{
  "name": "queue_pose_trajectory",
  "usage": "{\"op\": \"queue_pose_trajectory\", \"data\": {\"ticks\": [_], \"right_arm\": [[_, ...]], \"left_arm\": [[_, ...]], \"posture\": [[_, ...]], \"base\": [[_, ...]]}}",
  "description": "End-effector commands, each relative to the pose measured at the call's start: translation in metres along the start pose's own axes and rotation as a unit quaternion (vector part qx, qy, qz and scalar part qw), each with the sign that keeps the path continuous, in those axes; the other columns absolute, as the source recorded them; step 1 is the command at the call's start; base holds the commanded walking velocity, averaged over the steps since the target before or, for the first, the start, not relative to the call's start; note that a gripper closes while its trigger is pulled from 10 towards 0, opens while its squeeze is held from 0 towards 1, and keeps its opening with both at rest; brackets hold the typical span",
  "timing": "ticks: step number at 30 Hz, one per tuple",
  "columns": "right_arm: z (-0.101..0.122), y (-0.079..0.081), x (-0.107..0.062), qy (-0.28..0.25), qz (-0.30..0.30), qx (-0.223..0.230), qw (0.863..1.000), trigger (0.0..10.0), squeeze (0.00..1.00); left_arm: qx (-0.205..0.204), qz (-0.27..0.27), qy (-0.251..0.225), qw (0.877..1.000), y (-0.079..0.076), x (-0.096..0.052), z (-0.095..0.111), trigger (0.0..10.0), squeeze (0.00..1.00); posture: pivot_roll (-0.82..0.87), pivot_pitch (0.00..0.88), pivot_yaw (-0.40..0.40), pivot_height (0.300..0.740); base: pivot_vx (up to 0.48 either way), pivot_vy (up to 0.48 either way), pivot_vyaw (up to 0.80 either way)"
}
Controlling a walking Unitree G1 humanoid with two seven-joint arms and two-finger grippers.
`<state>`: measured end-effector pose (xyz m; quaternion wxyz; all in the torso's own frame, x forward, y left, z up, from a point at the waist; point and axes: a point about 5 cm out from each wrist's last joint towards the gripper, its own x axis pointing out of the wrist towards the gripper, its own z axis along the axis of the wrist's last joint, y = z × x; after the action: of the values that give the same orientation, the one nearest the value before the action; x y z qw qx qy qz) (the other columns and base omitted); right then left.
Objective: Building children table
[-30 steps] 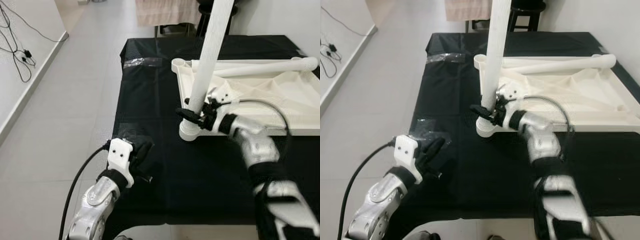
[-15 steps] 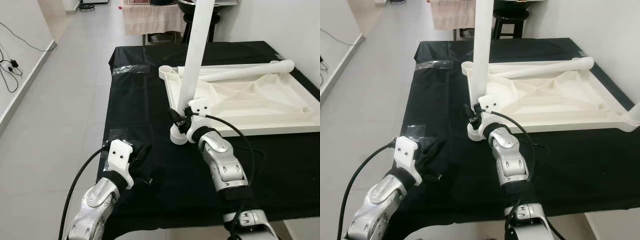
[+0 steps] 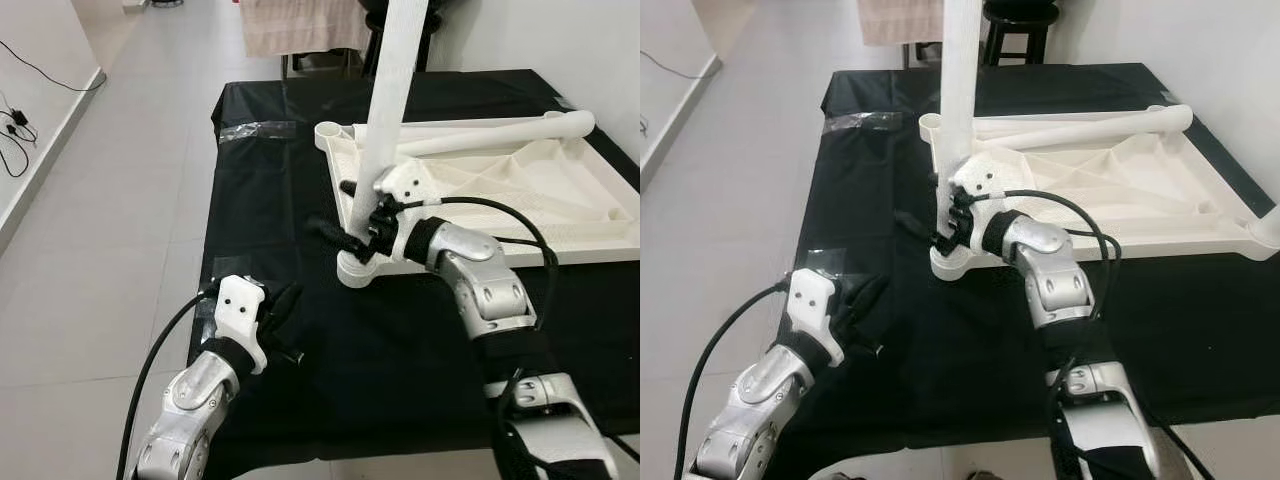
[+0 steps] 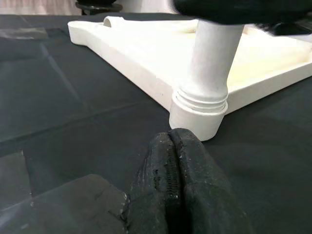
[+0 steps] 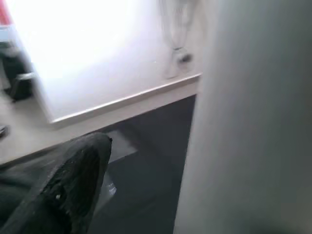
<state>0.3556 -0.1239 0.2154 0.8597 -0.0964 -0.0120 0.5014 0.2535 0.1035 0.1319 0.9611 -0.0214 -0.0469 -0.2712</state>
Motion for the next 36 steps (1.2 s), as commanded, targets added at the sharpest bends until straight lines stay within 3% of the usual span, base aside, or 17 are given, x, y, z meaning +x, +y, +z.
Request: {"op": "queue_pose_trajectory", "data": {"ticks": [1,6,7,9,10,11,12,25,28,29,30,31,32,33,34,35,36], "right_arm": [[0.001,0.007,0.009,-0.011,0.064,0.018,0.998,10.0,0.0],[0.004,0.0,0.013,-0.005,0.081,0.032,0.996,10.0,0.0],[0.003,-0.001,0.014,0.004,0.094,0.037,0.995,9.1,0.0],[0.003,-0.001,0.014,0.004,0.094,0.037,0.995,9.1,0.0],[-0.001,-0.004,0.013,0.015,0.106,0.043,0.993,1.3,0.0],[-0.002,-0.004,0.012,0.019,0.109,0.046,0.993,1.3,0.0],[-0.004,-0.006,0.012,0.023,0.107,0.049,0.993,0.0,0.0],[-0.011,-0.012,0.0,-0.013,0.054,0.058,0.997,0.0,0.0],[-0.017,-0.01,-0.012,-0.02,0.005,0.057,0.998,0.0,0.0],[-0.023,-0.007,-0.014,-0.02,-0.048,0.06,0.997,0.0,0.0],[-0.023,-0.007,-0.014,-0.02,-0.048,0.06,0.997,0.0,0.0],[-0.028,-0.005,-0.015,-0.023,-0.12,0.071,0.99,0.0,0.0],[-0.028,-0.005,-0.015,-0.023,-0.12,0.071,0.99,0.0,0.0],[-0.05,0.015,-0.01,-0.01,-0.258,0.134,0.957,0.0,0.0],[-0.05,0.015,-0.01,-0.01,-0.258,0.134,0.957,0.0,0.0],[-0.064,0.044,-0.001,0.042,-0.293,0.099,0.95,0.0,0.0],[-0.064,0.044,-0.001,0.042,-0.293,0.099,0.95,0.0,0.0]], "left_arm": [[-0.001,0.004,0.004,1.0,0.001,-0.001,-0.003,10.0,0.0],[-0.001,0.004,0.004,1.0,0.0,0.0,-0.003,10.0,0.0],[-0.003,0.004,0.004,1.0,0.0,0.0,-0.003,10.0,0.0],[-0.003,0.004,0.004,1.0,0.0,0.0,-0.003,10.0,0.0],[-0.004,0.003,0.003,1.0,-0.001,0.0,-0.003,10.0,0.0],[-0.004,0.003,0.003,1.0,-0.001,0.0,-0.003,10.0,0.0],[-0.004,0.002,0.003,1.0,-0.001,0.0,-0.003,10.0,0.0],[-0.006,0.002,0.002,1.0,-0.002,-0.001,-0.002,10.0,0.0],[-0.007,0.0,0.002,1.0,-0.001,-0.003,-0.001,10.0,0.0],[-0.007,-0.001,0.002,1.0,-0.001,-0.003,-0.001,10.0,0.0],[-0.007,-0.001,0.002,1.0,-0.001,-0.003,-0.001,10.0,0.0],[-0.007,-0.002,0.003,1.0,-0.001,-0.004,0.0,10.0,0.0],[-0.007,-0.002,0.003,1.0,-0.001,-0.004,0.0,10.0,0.0],[-0.006,-0.001,0.003,1.0,0.001,-0.005,0.0,10.0,0.0],[-0.006,-0.001,0.003,1.0,0.001,-0.005,0.0,10.0,0.0],[-0.005,-0.001,0.003,1.0,0.002,-0.005,0.001,10.0,0.0],[-0.005,-0.001,0.003,1.0,0.002,-0.005,0.001,10.0,0.0]], "posture": [[0.02,0.106,-0.034,0.74],[0.03,0.106,-0.037,0.74],[0.03,0.107,-0.038,0.74],[0.03,0.107,-0.038,0.74],[0.03,0.11,-0.039,0.74],[0.03,0.11,-0.04,0.74],[0.03,0.111,-0.041,0.74],[0.02,0.125,-0.03,0.74],[0.01,0.14,-0.025,0.74],[0.01,0.144,-0.028,0.74],[0.01,0.144,-0.028,0.74],[0.01,0.145,-0.031,0.74],[0.01,0.145,-0.031,0.74],[0.0,0.155,-0.018,0.74],[0.0,0.155,-0.018,0.74],[0.01,0.155,-0.014,0.74],[0.01,0.155,-0.014,0.74]], "base": [[0.0,0.0,0.0],[0.0,0.0,0.0],[0.0,0.0,0.0],[0.0,0.0,0.0],[0.0,0.0,0.0],[0.0,0.0,0.0],[0.0,0.0,0.0],[0.0,0.0,0.0],[0.0,0.0,0.0],[0.0,0.0,0.0],[0.0,0.0,0.0],[0.0,0.0,0.0],[0.0,0.0,0.0],[0.0,0.0,0.0],[0.0,0.0,0.0],[0.0,0.0,0.0],[0.0,0.0,0.0]]}}
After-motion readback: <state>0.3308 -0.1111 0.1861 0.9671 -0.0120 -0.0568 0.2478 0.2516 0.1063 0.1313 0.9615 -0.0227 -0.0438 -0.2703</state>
